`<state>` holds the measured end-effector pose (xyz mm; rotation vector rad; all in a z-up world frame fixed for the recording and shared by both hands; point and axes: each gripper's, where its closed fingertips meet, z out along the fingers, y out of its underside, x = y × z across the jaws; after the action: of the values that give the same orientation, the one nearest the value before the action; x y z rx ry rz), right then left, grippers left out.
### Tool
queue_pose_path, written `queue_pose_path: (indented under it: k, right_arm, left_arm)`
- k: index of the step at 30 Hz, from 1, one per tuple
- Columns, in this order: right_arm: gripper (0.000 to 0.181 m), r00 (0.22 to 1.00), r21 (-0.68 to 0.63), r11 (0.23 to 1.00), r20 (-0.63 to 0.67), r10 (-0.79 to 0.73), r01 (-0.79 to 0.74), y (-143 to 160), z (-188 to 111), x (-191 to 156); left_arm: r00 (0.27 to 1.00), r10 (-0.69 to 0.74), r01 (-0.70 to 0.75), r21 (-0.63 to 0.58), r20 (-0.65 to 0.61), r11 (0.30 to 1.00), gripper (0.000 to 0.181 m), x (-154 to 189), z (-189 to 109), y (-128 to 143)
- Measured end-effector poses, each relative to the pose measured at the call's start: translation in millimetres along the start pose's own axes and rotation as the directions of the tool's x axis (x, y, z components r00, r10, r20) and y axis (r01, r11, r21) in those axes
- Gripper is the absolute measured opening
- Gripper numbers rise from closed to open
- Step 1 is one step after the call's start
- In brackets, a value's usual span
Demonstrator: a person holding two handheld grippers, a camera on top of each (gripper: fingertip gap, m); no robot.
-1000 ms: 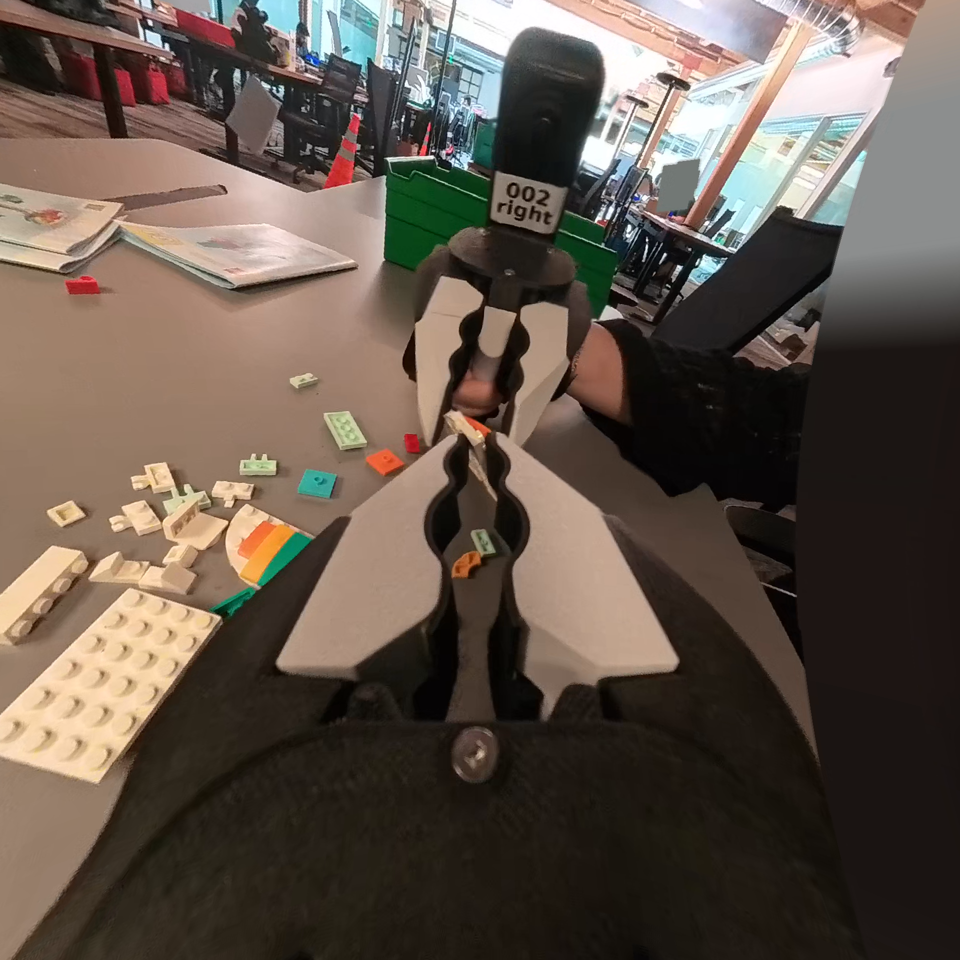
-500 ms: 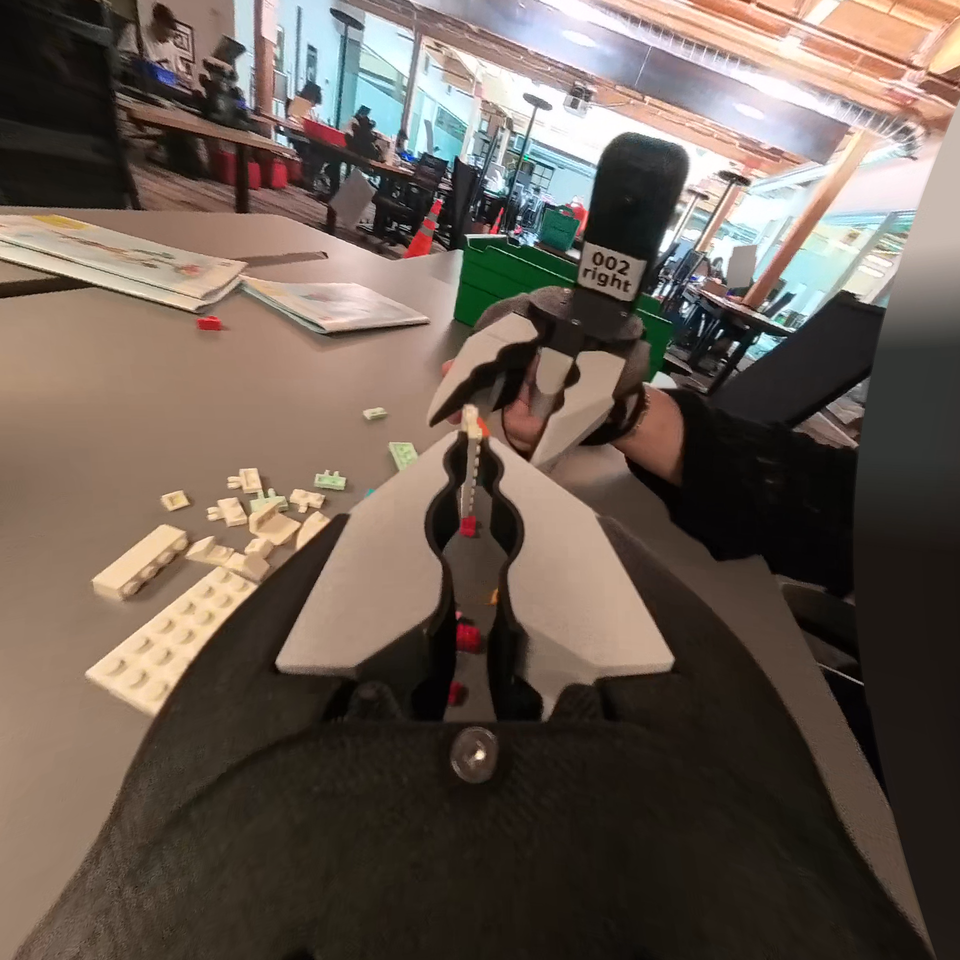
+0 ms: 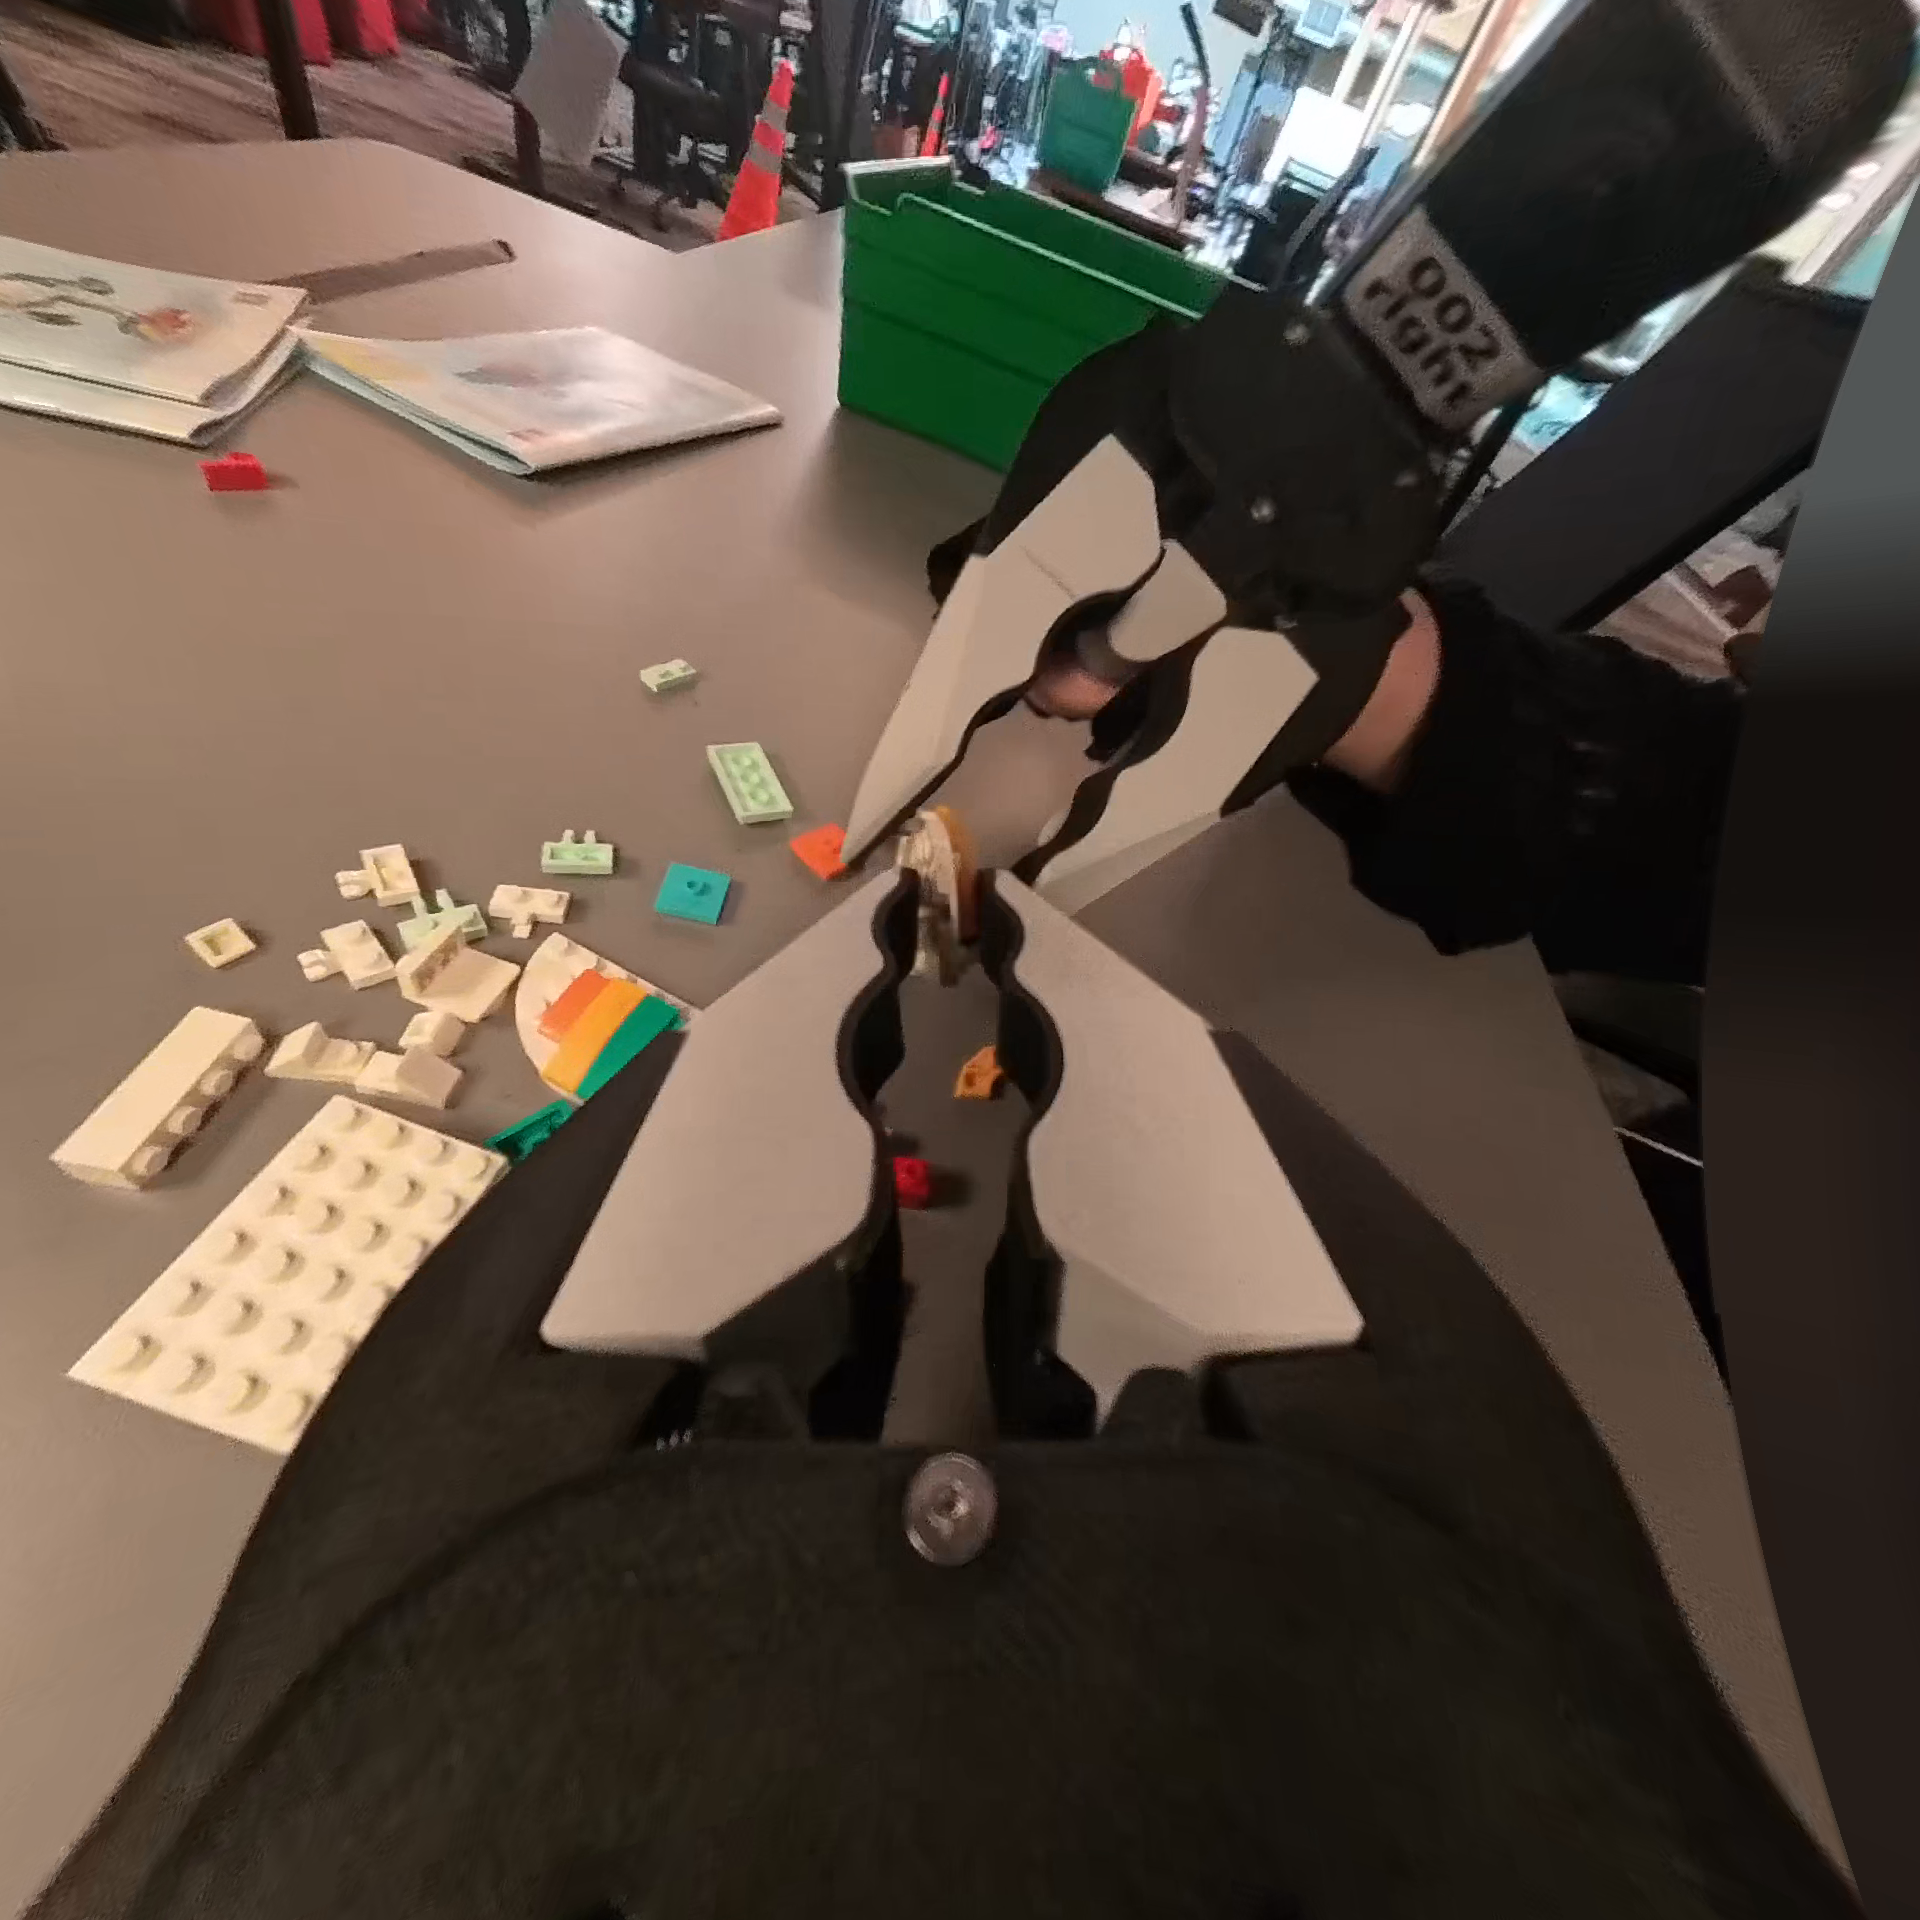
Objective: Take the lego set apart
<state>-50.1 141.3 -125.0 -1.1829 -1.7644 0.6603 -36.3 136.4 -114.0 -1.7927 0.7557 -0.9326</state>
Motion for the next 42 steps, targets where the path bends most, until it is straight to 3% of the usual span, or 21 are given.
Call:
queue_pose_path:
  k: [7, 14, 18, 27, 42]
  right_arm:
    - [0.025, 0.959, -0.107, 0.978, -0.201, -0.198, 0.179, -0.3, 12.8, 11.6]
    - [0.025, 0.935, -0.088, 0.978, -0.286, -0.208, 0.190, -4.8, 16.3, 18.0]
    - [0.033, 0.901, -0.082, 0.966, -0.348, -0.260, 0.247, -12.4, 11.3, 22.4]
    - [0.028, 0.877, -0.097, 0.952, -0.371, -0.305, 0.290, -13.0, 13.0, 21.8]
    - [0.023, 0.890, -0.112, 0.967, -0.377, -0.256, 0.231, -12.5, 16.1, 23.1]
  left_arm:
    - [0.995, -0.006, 0.008, -0.024, 0.104, 1.000, 0.009, -15.3, -1.4, 3.0]
    - [0.992, -0.023, 0.021, 0.014, 0.126, 1.000, 0.008, -20.5, -5.9, -1.6]
    - [0.985, -0.085, 0.070, 0.101, 0.153, 0.992, 0.008, -31.2, -14.6, -10.8]
    - [0.982, -0.184, 0.177, 0.118, 0.046, 0.977, 0.009, -23.3, -13.0, -10.5]
    - [0.961, -0.260, 0.249, 0.114, 0.097, 0.962, 0.008, -34.9, -14.3, -5.6]
